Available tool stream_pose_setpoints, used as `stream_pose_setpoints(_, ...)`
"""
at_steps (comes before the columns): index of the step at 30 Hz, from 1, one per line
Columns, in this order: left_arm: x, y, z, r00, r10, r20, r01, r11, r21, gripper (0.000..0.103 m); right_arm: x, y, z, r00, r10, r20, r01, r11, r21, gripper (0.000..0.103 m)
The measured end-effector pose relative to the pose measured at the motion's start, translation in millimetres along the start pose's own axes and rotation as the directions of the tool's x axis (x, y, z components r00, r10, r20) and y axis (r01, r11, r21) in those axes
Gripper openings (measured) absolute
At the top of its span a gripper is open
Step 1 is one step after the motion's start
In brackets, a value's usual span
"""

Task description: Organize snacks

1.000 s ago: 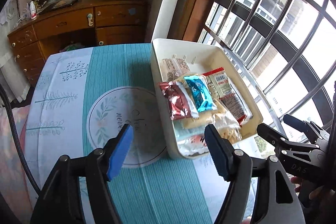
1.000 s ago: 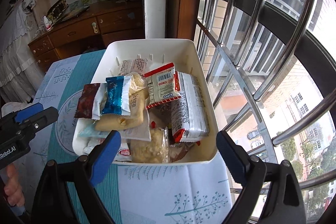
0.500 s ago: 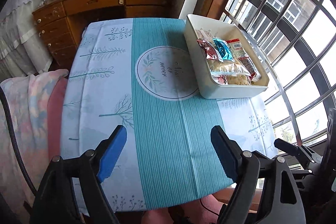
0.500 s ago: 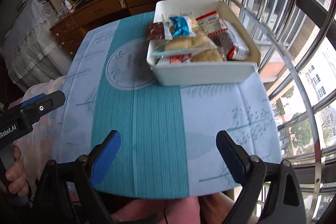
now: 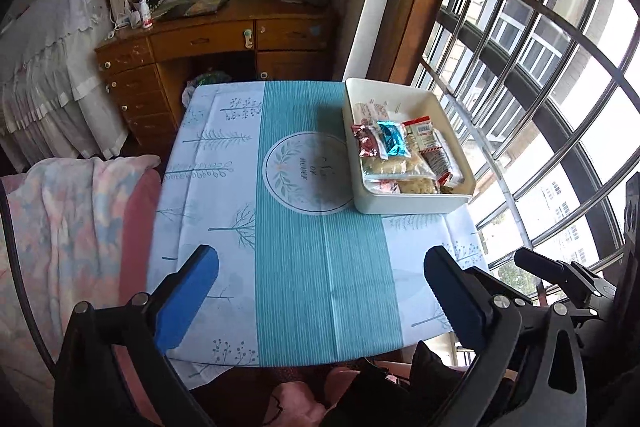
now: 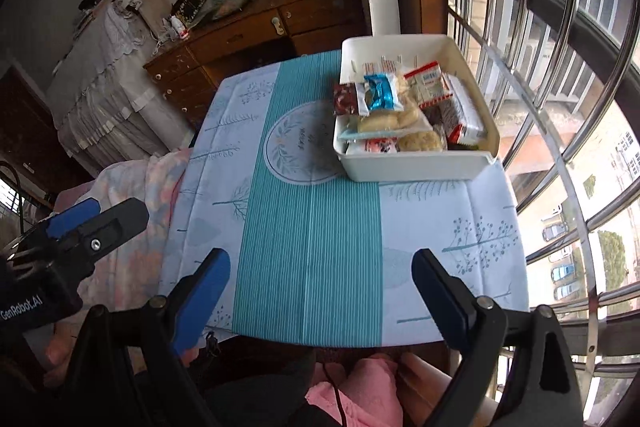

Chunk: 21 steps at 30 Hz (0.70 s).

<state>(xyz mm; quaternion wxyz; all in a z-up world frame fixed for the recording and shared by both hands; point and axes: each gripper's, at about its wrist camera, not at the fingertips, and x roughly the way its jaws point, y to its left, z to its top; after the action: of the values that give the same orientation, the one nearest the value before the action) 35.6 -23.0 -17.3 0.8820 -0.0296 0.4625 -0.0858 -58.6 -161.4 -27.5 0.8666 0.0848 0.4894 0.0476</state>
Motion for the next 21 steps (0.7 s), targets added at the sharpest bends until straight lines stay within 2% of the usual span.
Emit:
stream_pose_setpoints(2, -14, -7, 1, 0.999, 0.003, 0.035, -0.003, 1.0, -0.006, 0.102, -15, -3, 7, 1.0, 0.009, 0.014, -0.009, 1.0, 0.001, 0.093)
stream_pose_setpoints(4, -26, -14, 0, 0.997, 0.038, 0.066, -0.038, 0.999, -0.002, 0.102, -31, -4, 11, 0.999, 0.009, 0.034, -0.009, 1.0, -0.006, 0.094)
stream_pose_setpoints(7, -37, -18, -6, 0.993, 0.068, 0.095, -0.066, 0.997, -0.025, 0.102, -48, -5, 9, 0.998, -0.035, 0.061, 0.036, 0.999, -0.011, 0.097)
stream_pose_setpoints(13, -35, -17, -23, 0.992, 0.108, 0.067, -0.101, 0.991, -0.091, 0.102, -66, -15, -6, 0.993, -0.059, 0.107, 0.058, 0.998, 0.017, 0.098)
stream_pose_setpoints(16, -36, -23, -30, 0.992, 0.101, 0.078, -0.094, 0.992, -0.087, 0.102, -69, -16, -10, 0.99, -0.07, 0.124, 0.069, 0.998, 0.008, 0.103)
stream_pose_setpoints(21, -44, -31, -37, 0.985, 0.134, 0.106, -0.126, 0.989, -0.078, 0.102, -68, -10, -22, 0.992, -0.066, 0.11, 0.072, 0.996, -0.051, 0.103)
